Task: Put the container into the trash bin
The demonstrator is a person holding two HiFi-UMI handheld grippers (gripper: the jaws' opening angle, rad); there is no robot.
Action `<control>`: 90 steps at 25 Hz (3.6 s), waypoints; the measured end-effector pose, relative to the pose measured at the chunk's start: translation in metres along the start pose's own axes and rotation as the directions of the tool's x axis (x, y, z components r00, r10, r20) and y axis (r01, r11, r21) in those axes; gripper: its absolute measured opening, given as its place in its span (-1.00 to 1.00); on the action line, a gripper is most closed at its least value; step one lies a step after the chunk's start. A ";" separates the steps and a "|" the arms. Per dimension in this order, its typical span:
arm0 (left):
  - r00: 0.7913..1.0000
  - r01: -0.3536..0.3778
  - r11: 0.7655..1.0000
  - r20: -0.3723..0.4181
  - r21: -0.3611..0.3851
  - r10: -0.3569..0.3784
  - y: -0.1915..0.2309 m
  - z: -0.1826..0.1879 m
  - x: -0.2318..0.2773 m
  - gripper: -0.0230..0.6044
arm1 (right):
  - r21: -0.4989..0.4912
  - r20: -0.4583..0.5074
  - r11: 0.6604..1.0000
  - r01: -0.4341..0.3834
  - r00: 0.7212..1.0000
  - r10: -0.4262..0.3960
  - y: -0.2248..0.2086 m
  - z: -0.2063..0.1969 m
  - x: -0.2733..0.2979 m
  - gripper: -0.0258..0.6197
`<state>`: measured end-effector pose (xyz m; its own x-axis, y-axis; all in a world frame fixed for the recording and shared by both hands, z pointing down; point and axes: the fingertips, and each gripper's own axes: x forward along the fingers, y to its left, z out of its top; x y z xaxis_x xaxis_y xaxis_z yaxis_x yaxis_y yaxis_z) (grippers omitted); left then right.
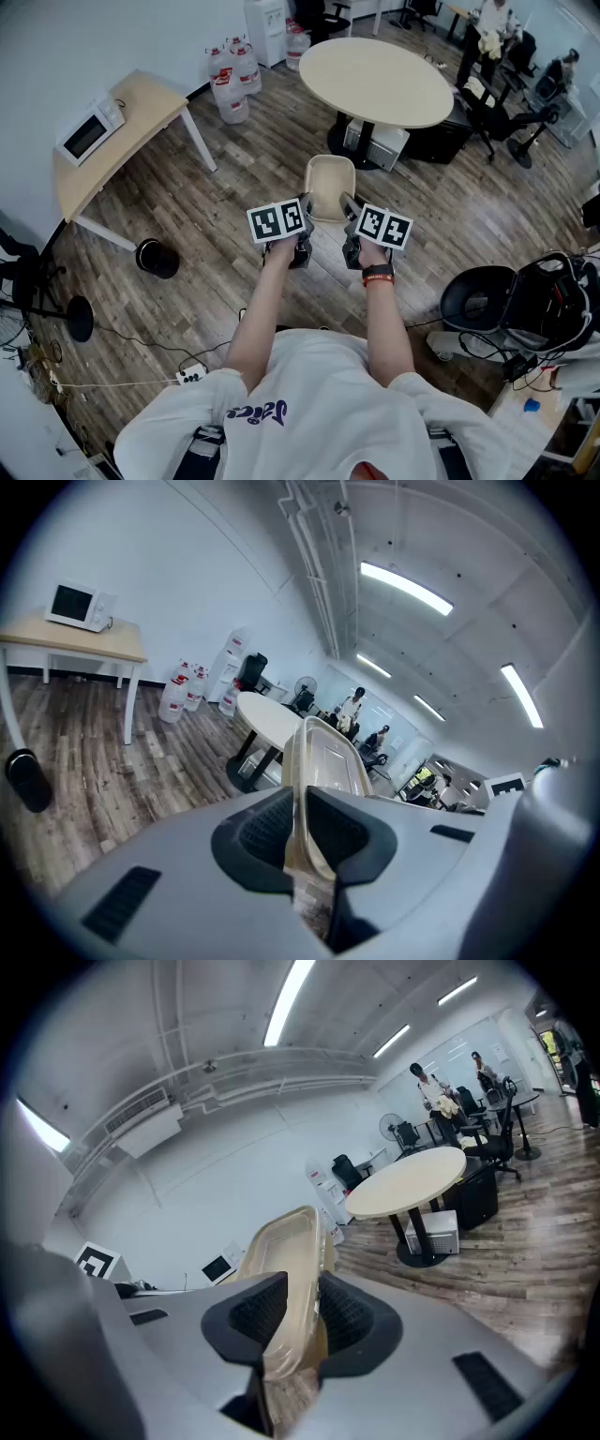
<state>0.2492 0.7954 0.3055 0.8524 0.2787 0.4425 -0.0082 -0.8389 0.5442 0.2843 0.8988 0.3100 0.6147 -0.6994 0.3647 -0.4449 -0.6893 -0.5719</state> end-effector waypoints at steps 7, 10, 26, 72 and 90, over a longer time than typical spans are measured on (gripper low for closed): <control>0.998 -0.055 0.997 0.031 -0.048 0.057 0.005 -0.016 -0.013 -0.75 | 0.008 -0.051 0.998 -0.059 0.997 0.059 0.002 -0.015 -0.001 -0.54; 0.995 -0.081 0.995 0.049 -0.061 0.084 0.019 -0.015 -0.025 -0.75 | 0.023 -0.071 0.996 -0.084 0.994 0.086 0.014 -0.026 0.007 -0.54; 0.967 -0.167 0.965 0.157 -0.204 0.200 0.148 0.042 -0.111 -0.74 | -0.024 -0.178 0.972 -0.232 0.958 0.224 0.148 -0.066 0.104 -0.51; 0.721 -0.388 0.695 0.271 -0.606 0.638 0.596 0.139 -0.453 -0.74 | -0.079 -0.639 0.802 -0.592 0.648 0.415 0.620 -0.328 0.388 -0.50; 0.460 -0.448 0.471 0.256 -0.760 0.850 0.755 0.210 -0.517 -0.74 | 0.036 -0.818 0.621 -0.783 0.334 0.469 0.776 -0.392 0.545 -0.49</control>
<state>-0.0878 -0.0808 0.3377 0.5193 -0.7044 0.4839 -0.7830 -0.1654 0.5996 0.0187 -0.0913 0.3533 -0.5355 -0.7115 0.4549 -0.7342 0.1260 -0.6672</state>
